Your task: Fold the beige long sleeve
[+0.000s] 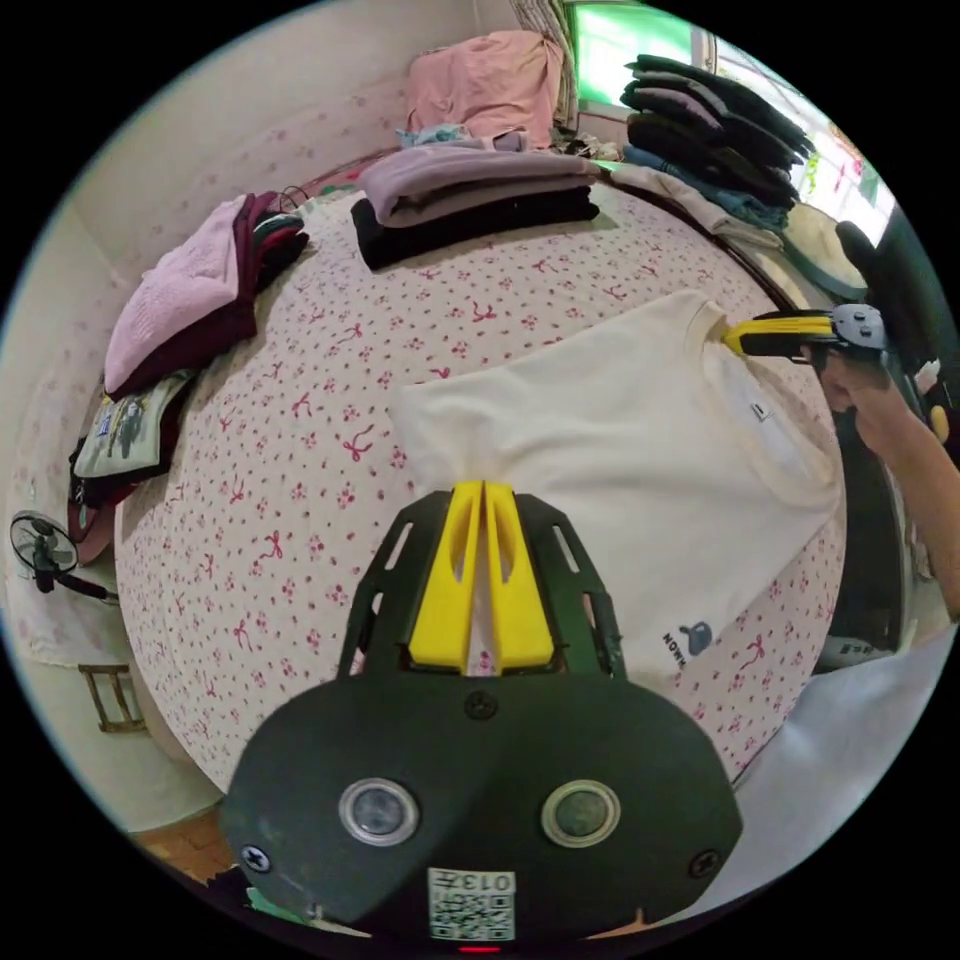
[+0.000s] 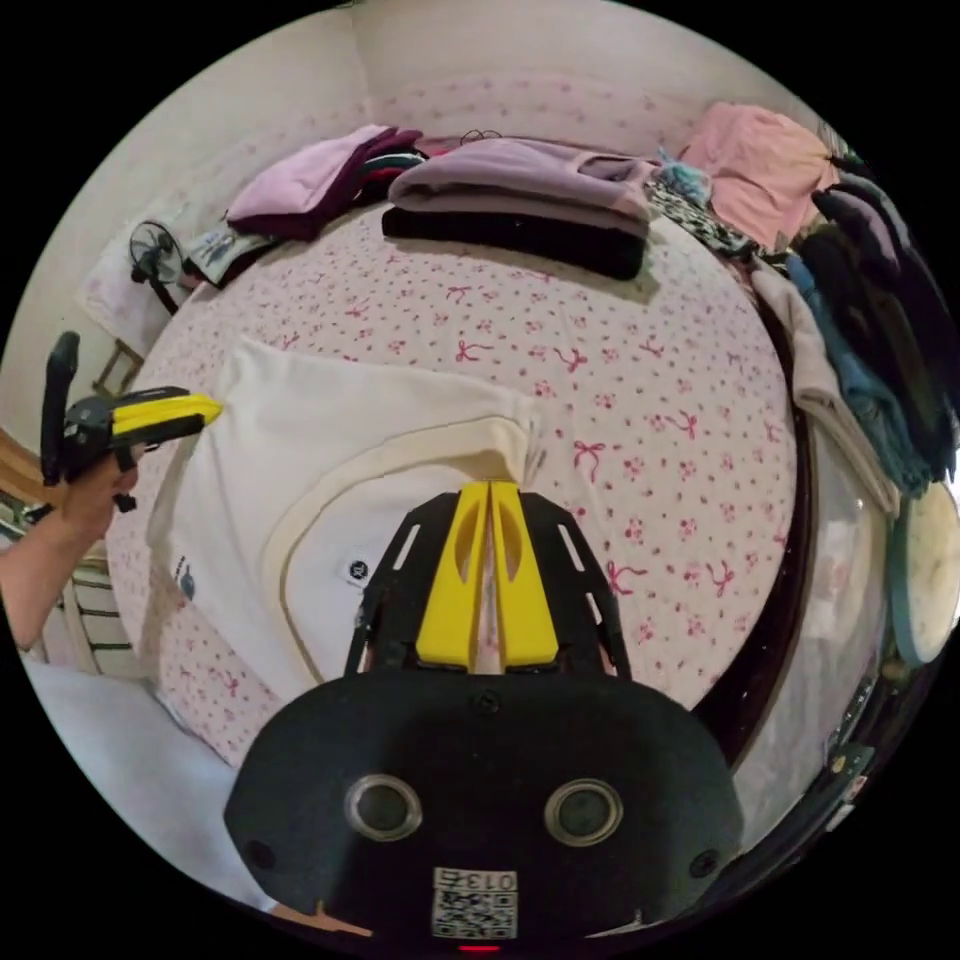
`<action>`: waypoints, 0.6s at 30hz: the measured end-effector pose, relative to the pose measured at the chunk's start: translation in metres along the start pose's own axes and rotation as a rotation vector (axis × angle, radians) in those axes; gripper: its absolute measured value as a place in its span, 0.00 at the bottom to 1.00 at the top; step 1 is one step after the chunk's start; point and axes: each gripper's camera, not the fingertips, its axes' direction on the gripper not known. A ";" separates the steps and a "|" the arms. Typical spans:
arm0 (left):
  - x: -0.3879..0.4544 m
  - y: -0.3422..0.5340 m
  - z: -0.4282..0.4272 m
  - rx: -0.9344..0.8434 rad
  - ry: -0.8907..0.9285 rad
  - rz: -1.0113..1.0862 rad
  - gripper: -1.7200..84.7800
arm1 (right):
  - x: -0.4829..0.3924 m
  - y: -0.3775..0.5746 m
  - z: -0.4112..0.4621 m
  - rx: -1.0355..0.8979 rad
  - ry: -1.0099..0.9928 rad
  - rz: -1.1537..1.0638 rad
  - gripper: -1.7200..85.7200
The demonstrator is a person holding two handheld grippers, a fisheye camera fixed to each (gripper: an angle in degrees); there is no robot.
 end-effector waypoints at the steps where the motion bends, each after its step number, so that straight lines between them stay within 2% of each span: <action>1: -0.005 0.003 -0.009 0.027 0.015 0.010 0.02 | 0.000 0.000 -0.002 -0.022 0.037 0.011 0.02; 2: -0.012 0.007 -0.020 0.080 0.013 -0.002 0.02 | -0.001 0.002 -0.008 -0.016 0.098 0.007 0.02; 4: -0.028 0.009 -0.033 0.150 -0.007 -0.055 0.02 | -0.002 0.004 -0.026 0.084 0.064 0.020 0.02; 8: -0.062 -0.017 -0.024 0.124 0.022 -0.091 0.02 | -0.026 -0.008 -0.033 0.190 0.072 -0.065 0.02; 10: -0.067 -0.030 -0.014 0.091 0.000 -0.062 0.02 | -0.032 -0.014 -0.019 0.150 0.093 -0.090 0.02; 12: -0.070 -0.040 0.006 -0.006 -0.013 -0.030 0.02 | -0.028 -0.014 0.011 -0.013 0.155 -0.082 0.02; 16: -0.093 -0.038 0.008 0.004 0.034 -0.053 0.02 | -0.020 -0.002 0.006 0.044 0.116 -0.117 0.02; 18: -0.102 -0.034 -0.004 0.030 0.017 -0.071 0.02 | -0.019 0.002 -0.009 0.042 0.166 -0.085 0.02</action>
